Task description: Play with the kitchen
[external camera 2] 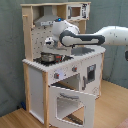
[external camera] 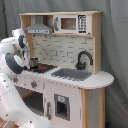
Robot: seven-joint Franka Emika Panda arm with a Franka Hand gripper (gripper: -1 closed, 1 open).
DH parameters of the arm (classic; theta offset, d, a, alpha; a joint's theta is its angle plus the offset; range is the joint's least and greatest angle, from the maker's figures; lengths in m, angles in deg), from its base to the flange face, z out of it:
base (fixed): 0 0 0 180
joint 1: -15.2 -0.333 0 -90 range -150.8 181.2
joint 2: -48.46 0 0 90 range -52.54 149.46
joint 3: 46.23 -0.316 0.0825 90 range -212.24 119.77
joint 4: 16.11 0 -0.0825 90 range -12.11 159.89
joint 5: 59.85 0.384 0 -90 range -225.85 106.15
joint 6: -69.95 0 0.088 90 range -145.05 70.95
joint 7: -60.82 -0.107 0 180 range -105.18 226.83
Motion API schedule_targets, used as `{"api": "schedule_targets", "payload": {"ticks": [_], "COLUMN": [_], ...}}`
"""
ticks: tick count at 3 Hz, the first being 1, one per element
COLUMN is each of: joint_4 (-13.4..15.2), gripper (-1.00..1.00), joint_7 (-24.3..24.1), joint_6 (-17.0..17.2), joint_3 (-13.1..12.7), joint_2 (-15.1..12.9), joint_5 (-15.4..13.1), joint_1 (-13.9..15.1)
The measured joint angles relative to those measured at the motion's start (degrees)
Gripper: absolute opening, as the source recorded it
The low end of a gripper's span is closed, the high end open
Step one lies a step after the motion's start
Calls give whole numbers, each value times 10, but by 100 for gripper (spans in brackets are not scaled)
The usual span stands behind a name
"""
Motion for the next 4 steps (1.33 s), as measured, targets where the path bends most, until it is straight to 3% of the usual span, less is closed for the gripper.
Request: {"api": "schedule_targets", "payload": {"ticks": [1,2,4], "joint_4": [0,-4,-27], "gripper": [-100,-100,-100], "joint_7": [0,0,-28], "joint_6": [0,3,111], "joint_3": [0,0,32], "joint_2": [0,-1,-41], "joint_5": [0,0,-11], "joint_1": [0,2,-7]}}
